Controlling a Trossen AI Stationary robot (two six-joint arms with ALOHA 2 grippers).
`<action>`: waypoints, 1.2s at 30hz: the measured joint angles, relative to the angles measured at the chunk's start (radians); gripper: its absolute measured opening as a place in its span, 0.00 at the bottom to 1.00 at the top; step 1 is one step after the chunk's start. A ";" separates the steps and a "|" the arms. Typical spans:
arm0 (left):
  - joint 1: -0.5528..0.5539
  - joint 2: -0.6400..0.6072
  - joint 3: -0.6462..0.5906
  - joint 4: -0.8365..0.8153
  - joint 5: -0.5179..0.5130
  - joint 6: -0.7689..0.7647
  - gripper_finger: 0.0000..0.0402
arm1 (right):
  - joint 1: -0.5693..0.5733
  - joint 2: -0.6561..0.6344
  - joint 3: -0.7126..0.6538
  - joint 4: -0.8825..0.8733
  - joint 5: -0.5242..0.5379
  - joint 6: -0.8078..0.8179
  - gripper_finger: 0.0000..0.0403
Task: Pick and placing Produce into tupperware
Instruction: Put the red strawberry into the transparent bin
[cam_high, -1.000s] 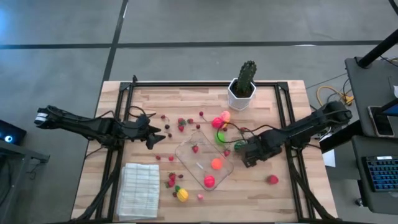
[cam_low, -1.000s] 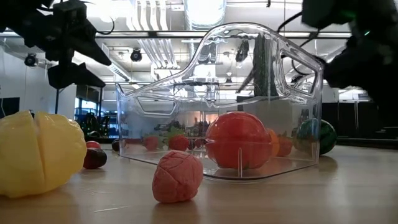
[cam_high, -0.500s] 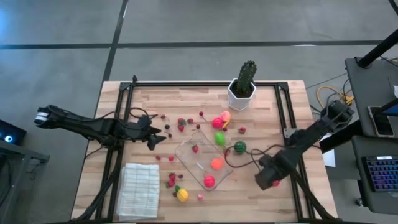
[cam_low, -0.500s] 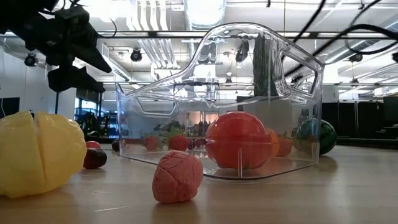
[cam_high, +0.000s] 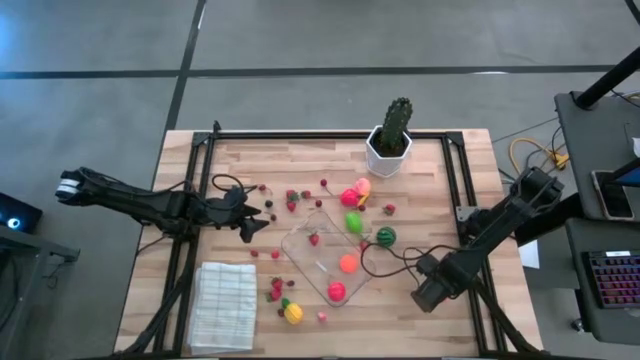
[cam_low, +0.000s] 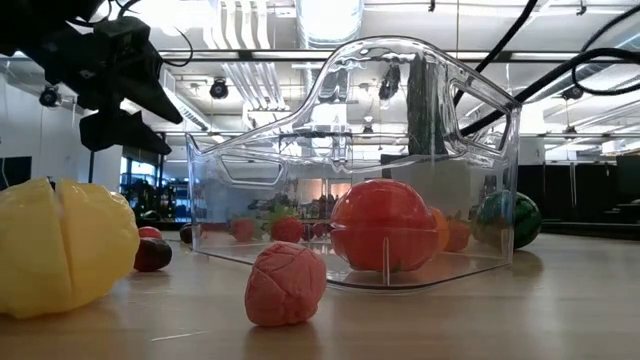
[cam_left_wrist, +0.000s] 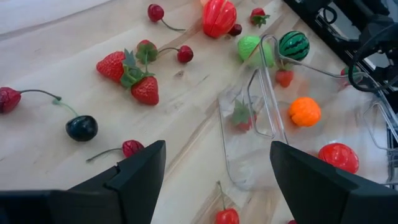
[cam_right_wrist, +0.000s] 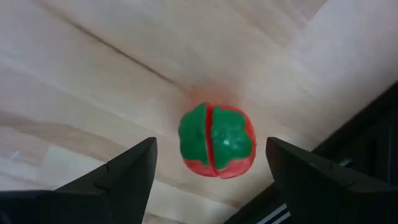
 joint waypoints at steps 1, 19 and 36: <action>0.000 -0.001 0.000 -0.001 0.000 0.000 0.68 | 0.000 0.005 0.000 0.003 -0.001 -0.010 0.73; 0.000 -0.013 0.000 -0.002 0.001 -0.001 0.68 | 0.005 0.057 -0.006 0.026 -0.053 -0.074 0.71; 0.000 -0.013 0.000 -0.003 0.001 -0.001 0.68 | 0.005 0.057 -0.010 0.034 -0.054 -0.070 0.52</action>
